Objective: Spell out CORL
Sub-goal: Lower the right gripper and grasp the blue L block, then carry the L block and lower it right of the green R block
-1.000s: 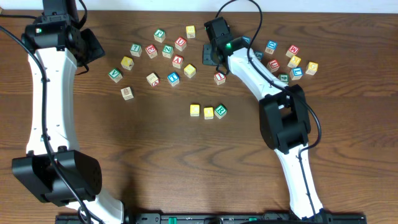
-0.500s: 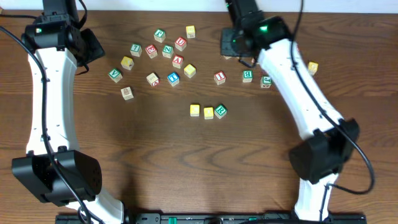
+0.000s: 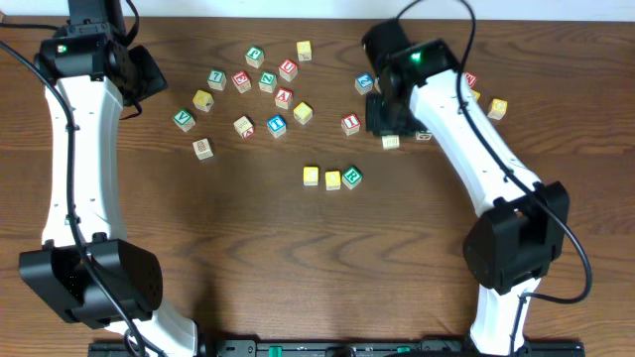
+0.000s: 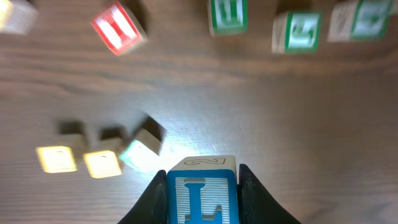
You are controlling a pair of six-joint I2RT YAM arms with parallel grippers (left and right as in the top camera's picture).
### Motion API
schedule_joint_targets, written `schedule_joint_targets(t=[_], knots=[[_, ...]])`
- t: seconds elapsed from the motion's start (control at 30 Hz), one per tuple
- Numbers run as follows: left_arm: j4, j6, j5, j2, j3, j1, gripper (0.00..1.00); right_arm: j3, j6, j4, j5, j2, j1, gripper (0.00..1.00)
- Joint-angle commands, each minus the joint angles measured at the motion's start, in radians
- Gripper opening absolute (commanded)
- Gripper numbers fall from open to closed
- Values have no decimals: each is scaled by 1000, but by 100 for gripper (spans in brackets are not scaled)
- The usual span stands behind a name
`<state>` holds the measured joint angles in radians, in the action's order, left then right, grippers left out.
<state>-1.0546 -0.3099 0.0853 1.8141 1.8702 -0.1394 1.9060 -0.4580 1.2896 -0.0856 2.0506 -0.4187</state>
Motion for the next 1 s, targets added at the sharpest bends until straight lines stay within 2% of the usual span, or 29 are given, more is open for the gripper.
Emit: schedule_joint_targets(t=[0.0, 0.17, 0.63, 0.83, 0.97], knots=[[-3, 6, 13, 4, -15, -2, 61, -87, -29, -24, 29, 9, -16, 20], [-3, 6, 13, 4, -15, -1, 62, -205, -42, -94, 56, 9, -35, 21], [-3, 6, 13, 4, -15, -1, 61, -395, -62, -321, 66, 9, -49, 22], [-3, 6, 13, 4, -15, -1, 62, -423, -66, -376, 65, 9, -45, 22], [-3, 6, 13, 4, -15, -1, 62, -423, -65, -385, 61, 9, -45, 26]])
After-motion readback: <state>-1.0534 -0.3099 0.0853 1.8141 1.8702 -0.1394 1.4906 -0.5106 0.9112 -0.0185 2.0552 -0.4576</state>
